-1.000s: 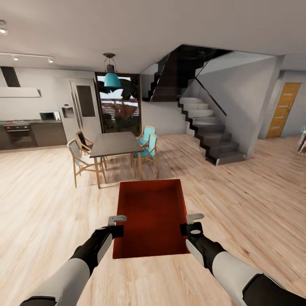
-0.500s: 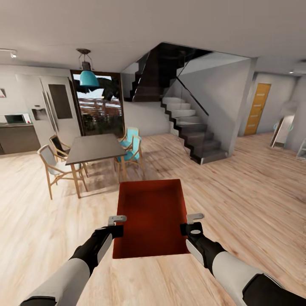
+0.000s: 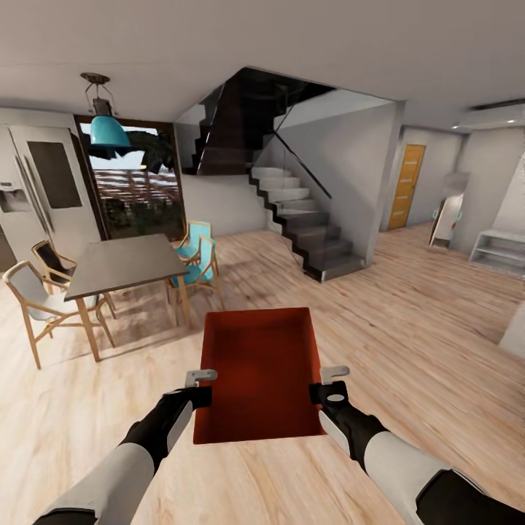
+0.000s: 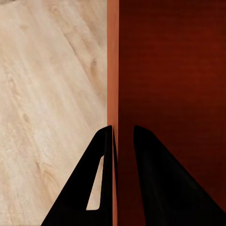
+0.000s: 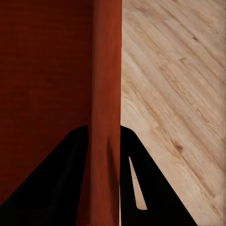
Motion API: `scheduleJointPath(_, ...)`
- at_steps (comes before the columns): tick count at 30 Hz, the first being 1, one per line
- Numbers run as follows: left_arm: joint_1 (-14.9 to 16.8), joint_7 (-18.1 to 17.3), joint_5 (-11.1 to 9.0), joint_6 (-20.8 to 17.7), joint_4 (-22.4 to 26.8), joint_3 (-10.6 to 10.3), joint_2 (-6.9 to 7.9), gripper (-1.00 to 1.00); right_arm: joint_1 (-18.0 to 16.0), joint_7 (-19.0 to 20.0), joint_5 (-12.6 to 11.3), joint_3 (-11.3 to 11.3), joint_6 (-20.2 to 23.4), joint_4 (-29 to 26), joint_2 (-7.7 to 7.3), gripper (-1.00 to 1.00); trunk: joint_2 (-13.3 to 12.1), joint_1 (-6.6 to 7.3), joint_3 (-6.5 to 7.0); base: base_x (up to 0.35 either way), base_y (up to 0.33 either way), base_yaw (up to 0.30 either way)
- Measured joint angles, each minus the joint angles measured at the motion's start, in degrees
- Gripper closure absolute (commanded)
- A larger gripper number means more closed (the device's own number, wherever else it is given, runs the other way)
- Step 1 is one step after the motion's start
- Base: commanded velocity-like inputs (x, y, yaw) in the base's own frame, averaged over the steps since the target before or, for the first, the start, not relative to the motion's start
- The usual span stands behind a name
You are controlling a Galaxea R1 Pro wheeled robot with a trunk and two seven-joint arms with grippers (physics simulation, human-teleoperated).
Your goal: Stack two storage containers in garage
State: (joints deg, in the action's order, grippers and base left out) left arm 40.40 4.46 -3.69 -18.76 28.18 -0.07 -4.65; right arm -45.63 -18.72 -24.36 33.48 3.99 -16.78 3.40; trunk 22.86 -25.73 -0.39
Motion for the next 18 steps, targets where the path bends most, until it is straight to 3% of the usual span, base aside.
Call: scheduleJointPath(18,0.0,0.0,0.0,0.0,0.0,0.0,-0.01,1.00,0.0,0.1,0.1,0.0,0.0,0.0,-0.03,1.00,0.0,0.00,0.00,0.323,0.000,-0.004)
